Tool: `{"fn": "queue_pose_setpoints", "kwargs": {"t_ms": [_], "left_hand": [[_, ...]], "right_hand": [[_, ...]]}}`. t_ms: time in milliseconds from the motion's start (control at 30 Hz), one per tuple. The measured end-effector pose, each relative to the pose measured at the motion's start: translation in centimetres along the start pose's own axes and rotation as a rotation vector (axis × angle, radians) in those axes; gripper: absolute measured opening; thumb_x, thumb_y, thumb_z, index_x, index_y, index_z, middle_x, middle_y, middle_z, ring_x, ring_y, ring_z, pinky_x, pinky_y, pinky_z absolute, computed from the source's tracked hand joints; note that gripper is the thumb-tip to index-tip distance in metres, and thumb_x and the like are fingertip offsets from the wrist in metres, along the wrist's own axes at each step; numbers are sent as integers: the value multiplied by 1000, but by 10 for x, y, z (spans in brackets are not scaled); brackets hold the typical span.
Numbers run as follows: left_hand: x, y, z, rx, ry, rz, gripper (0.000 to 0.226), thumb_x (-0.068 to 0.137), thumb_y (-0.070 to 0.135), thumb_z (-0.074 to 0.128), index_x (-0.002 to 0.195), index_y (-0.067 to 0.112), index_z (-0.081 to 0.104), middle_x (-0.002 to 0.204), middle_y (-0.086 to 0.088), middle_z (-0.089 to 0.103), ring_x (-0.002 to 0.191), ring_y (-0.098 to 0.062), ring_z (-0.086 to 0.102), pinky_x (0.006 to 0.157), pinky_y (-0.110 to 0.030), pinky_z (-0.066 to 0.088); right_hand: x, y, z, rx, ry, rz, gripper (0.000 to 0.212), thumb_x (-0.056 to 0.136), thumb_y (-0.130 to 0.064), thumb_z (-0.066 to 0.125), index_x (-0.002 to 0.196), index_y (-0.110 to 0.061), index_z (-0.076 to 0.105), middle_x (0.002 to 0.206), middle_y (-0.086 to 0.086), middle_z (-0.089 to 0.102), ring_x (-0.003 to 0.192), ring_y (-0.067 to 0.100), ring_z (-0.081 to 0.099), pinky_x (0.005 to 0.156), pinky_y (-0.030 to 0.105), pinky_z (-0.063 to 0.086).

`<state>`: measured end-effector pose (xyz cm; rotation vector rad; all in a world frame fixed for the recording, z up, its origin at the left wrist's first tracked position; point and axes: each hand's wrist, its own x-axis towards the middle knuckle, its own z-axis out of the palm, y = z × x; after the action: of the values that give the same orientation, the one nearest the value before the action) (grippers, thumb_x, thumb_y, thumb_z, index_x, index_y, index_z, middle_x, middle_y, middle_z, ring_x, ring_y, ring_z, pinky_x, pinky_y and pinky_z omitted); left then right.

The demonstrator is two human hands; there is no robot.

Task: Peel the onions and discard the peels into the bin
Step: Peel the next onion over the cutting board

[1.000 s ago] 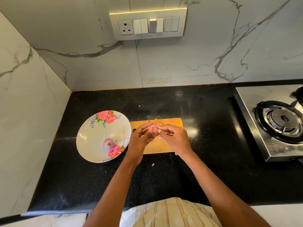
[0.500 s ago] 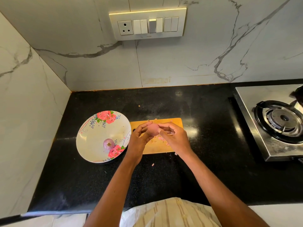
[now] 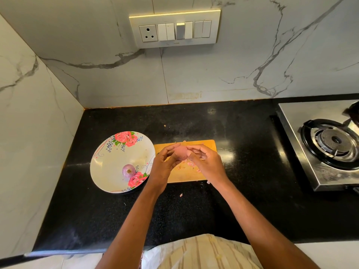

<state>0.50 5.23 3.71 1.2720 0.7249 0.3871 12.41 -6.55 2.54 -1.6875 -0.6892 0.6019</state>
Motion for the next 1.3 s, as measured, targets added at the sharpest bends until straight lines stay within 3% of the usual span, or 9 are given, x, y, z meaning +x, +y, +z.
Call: {"fn": "queue_pose_setpoints", "kwargs": {"t_ms": [200,433,600,900,1033,1300], "left_hand": [[-1,0,-3,3,-13,-17,40,93,35,62,131,22,63,126,0,70,116,-17,68,93,-28,57],[1,-4,-3,-77,-10,-76,38,98,26,60,135,18,60,130,-7,66,116,-22,68,91,-29,58],[3,-5,-1,-36,11,-55,52,87,38,68,134,17,57,128,-11,67,113,-22,70,95,-33,58],[1,-9,-4,-54,-11,-56,38,97,27,62,133,16,56,131,-11,65,113,-22,70,92,-31,58],[-1,-9,-2,-108,-11,-69,44,91,31,64,132,16,58,136,-10,61,117,-26,67,93,-32,58],[2,-11,-1,-26,4,-38,45,88,40,68,128,22,59,130,-9,66,118,-23,67,95,-34,57]], "right_hand": [[0,-2,-1,18,20,-26,17,91,-14,75,108,-14,77,104,-5,76,96,5,71,87,23,57],[2,2,0,85,45,36,17,94,-6,70,109,-11,76,103,-3,76,98,13,72,92,39,60],[0,-4,4,120,-41,50,28,92,-23,75,120,-21,71,118,-8,72,108,6,69,95,31,57],[1,0,-2,72,-57,3,28,92,-8,73,119,-16,73,115,-3,74,105,9,70,96,33,58],[2,6,-5,111,-21,68,28,92,2,68,115,-13,76,115,-2,74,110,10,69,97,41,58],[0,-2,0,104,-29,30,18,92,-18,74,109,-24,73,112,-3,74,104,7,70,95,29,57]]}}
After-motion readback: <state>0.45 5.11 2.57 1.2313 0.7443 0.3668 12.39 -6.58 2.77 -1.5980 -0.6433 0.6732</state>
